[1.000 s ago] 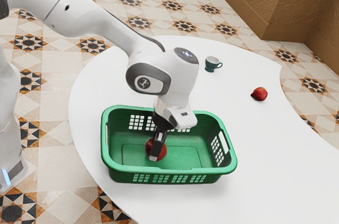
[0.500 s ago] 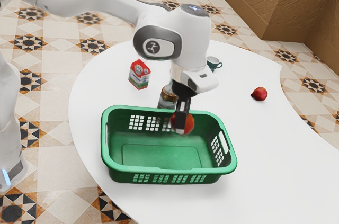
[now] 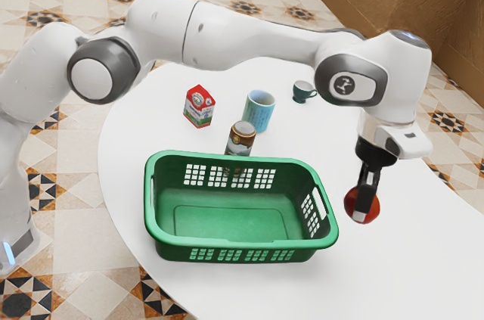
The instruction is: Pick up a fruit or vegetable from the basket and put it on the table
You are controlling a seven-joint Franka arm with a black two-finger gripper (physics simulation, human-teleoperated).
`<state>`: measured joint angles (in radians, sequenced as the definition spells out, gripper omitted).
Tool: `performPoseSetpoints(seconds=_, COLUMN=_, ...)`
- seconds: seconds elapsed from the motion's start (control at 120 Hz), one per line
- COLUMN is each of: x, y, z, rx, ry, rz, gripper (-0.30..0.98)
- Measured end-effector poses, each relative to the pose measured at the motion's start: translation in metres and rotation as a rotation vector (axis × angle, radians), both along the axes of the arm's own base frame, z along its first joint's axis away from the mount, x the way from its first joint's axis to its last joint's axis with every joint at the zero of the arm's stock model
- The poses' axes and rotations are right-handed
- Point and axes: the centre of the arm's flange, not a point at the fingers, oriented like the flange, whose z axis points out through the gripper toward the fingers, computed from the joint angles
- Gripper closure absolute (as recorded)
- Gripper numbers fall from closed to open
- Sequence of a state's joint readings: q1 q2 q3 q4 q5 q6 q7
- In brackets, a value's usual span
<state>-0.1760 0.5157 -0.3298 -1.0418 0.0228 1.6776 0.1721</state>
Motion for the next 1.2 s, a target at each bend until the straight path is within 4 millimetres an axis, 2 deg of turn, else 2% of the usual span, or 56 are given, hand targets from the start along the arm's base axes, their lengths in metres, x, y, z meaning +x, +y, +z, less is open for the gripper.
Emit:
performPoseSetpoints(seconds=0.058, x=0.013, y=-0.009, z=-0.022, rx=0.009, ry=0.019, rz=-0.013, gripper=0.37)
performPoseSetpoints(seconds=0.142, x=0.031, y=-0.005, z=-0.033, rx=0.018, ry=0.008, rz=-0.003, gripper=0.37)
performPoseSetpoints(seconds=0.367, x=0.065, y=0.033, z=-0.033, rx=0.038, ry=-0.057, rz=0.05, gripper=0.35)
performPoseSetpoints(seconds=0.575, x=0.074, y=0.034, z=-0.041, rx=0.029, ry=-0.085, rz=0.037, gripper=0.36)
performPoseSetpoints(seconds=0.633, x=0.076, y=0.033, z=-0.042, rx=0.02, ry=-0.097, rz=0.032, gripper=0.24)
performPoseSetpoints(seconds=0.708, x=0.079, y=0.031, z=-0.044, rx=0.008, ry=-0.114, rz=0.026, gripper=0.14)
performPoseSetpoints(seconds=0.825, x=0.083, y=0.029, z=-0.047, rx=-0.006, ry=-0.141, rz=0.019, gripper=0.06)
performPoseSetpoints(seconds=0.892, x=0.082, y=0.031, z=-0.042, rx=-0.01, ry=-0.155, rz=0.017, gripper=0.04)
performPoseSetpoints(seconds=0.917, x=0.082, y=0.041, z=-0.042, rx=-0.004, ry=-0.146, rz=0.028, gripper=0.03)
performPoseSetpoints(seconds=0.975, x=0.075, y=0.084, z=-0.033, rx=0.021, ry=-0.111, rz=0.079, gripper=0.02)
performPoseSetpoints(seconds=1.017, x=0.056, y=0.118, z=-0.009, rx=0.053, ry=-0.091, rz=0.123, gripper=0.02)
performPoseSetpoints(seconds=1.108, x=0.01, y=0.165, z=0.042, rx=0.109, ry=-0.07, rz=0.204, gripper=0.01)
performPoseSetpoints(seconds=1.15, x=-0.012, y=0.196, z=0.066, rx=0.13, ry=-0.07, rz=0.262, gripper=0.01)
performPoseSetpoints(seconds=1.2, x=-0.03, y=0.227, z=0.085, rx=0.149, ry=-0.064, rz=0.328, gripper=0.0)
